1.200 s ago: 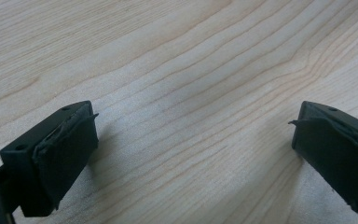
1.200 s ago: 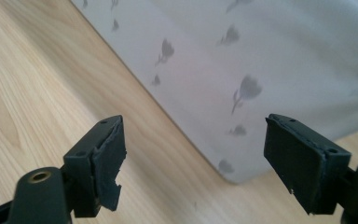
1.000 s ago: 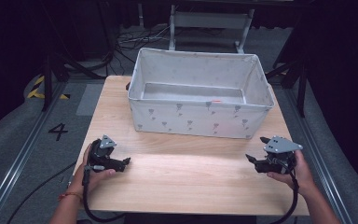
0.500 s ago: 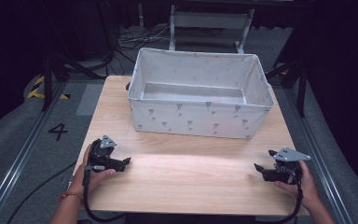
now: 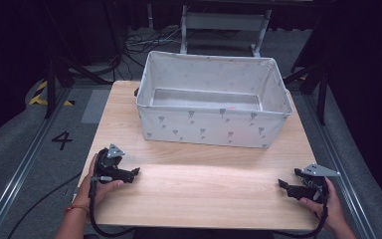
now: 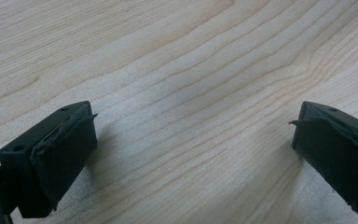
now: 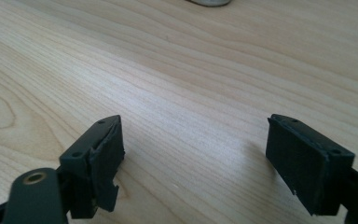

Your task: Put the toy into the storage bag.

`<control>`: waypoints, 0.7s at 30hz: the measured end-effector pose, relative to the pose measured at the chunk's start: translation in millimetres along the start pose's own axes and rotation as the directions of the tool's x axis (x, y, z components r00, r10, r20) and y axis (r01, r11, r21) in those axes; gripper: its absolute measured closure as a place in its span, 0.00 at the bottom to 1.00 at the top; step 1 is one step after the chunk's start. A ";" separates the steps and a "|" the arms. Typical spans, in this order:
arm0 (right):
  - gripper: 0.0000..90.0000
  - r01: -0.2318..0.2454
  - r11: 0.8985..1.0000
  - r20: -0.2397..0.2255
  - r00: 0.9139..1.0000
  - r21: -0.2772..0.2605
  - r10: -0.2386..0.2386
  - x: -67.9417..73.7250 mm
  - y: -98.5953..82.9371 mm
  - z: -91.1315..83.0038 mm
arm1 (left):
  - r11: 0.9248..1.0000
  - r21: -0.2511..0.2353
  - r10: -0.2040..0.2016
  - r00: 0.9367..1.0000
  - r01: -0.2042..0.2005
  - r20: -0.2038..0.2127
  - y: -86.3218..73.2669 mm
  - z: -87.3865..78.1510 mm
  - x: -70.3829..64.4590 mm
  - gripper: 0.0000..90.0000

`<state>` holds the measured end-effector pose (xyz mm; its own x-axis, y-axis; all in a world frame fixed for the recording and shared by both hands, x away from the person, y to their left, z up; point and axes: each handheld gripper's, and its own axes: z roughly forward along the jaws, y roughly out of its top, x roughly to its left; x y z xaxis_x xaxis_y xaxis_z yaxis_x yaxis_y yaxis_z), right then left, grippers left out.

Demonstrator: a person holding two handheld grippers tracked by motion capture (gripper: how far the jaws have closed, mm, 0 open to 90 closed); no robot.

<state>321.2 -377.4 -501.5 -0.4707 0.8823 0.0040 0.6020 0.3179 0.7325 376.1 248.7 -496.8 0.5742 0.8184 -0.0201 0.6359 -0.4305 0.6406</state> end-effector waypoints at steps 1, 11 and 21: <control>0.20 -0.008 1.000 -0.006 1.000 0.004 0.008 -0.9 -0.4 -0.1 | 1.000 -0.007 -0.003 1.000 0.003 -0.006 -0.1 0.6 -0.4 0.00; 0.17 -0.012 1.000 0.001 1.000 0.010 0.012 1.2 0.0 0.8 | 1.000 -0.003 -0.007 1.000 0.007 -0.010 -0.2 -0.1 -1.2 0.01; 0.17 -0.013 1.000 0.000 1.000 0.013 0.013 1.2 0.7 1.5 | 1.000 -0.014 -0.006 1.000 0.006 -0.001 0.9 2.4 -1.3 0.00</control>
<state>322.0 -375.6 -502.0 -0.4624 0.8866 0.0136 0.6164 0.3104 0.7237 377.2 246.3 -498.0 0.5697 0.8216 -0.0232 0.6320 -0.4198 0.6515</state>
